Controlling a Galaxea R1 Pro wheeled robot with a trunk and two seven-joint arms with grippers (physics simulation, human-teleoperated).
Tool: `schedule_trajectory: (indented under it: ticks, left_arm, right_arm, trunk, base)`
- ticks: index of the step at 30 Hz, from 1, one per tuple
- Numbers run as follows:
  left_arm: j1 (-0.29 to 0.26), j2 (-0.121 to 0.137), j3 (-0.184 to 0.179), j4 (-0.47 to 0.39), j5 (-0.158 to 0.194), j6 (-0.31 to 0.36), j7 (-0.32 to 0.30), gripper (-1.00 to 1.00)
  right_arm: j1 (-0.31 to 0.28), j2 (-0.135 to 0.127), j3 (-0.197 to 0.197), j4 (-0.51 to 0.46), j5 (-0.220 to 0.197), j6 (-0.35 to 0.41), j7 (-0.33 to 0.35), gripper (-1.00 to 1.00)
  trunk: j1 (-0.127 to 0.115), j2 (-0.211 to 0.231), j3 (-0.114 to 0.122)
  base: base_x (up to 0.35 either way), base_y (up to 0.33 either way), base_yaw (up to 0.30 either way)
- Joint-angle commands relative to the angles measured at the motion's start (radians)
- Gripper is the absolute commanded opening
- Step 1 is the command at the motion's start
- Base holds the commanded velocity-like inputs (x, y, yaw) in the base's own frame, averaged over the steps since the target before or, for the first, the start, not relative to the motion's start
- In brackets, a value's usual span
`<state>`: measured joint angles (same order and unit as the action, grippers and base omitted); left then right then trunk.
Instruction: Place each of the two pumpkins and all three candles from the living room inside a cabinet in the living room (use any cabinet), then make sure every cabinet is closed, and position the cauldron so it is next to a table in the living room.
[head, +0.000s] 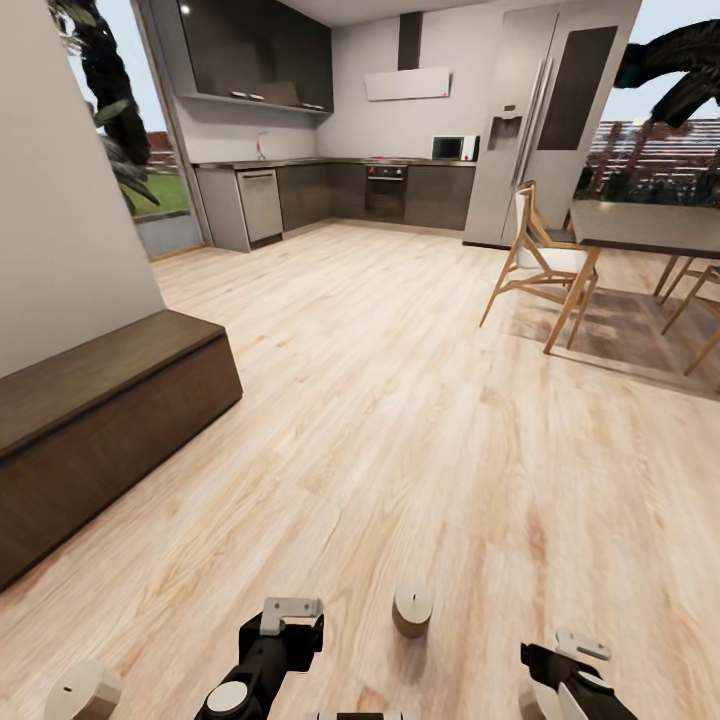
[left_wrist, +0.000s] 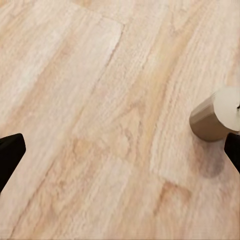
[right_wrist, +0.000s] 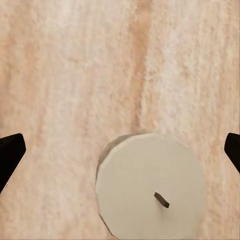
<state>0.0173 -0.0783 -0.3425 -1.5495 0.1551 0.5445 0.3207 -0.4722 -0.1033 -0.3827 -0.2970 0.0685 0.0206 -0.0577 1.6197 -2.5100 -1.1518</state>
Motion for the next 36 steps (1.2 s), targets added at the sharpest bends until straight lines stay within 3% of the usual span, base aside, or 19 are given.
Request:
schedule_trajectory:
  ticks: [1,25,33,36]
  left_arm:
    - [0.000,0.000,-0.001,-0.001,0.011,0.003,0.009,1.00]
    - [0.001,0.000,-0.001,-0.002,0.011,0.002,0.009,1.00]
    - [0.001,0.000,-0.001,-0.003,0.011,0.000,0.009,1.00]
    - [0.001,0.000,-0.001,-0.003,0.011,-0.004,0.009,1.00]
  right_arm:
    - [0.000,0.000,-0.005,-0.001,0.007,0.001,-0.001,1.00]
    - [0.001,-0.011,-0.007,0.000,0.006,-0.002,-0.003,1.00]
    - [0.001,-0.012,-0.006,0.001,0.007,-0.001,-0.004,1.00]
    - [0.001,-0.012,-0.006,0.001,0.007,-0.001,-0.004,1.00]
  trunk:
    - [0.000,0.000,-0.001]
    - [0.000,0.000,-0.001]
    - [0.004,-0.002,-0.032]
    - [0.004,-0.002,-0.032]
  base:
    - [0.091,0.000,0.000]
    - [0.009,-0.011,0.000]
    - [0.000,0.000,0.000]
    - [0.000,0.000,0.000]
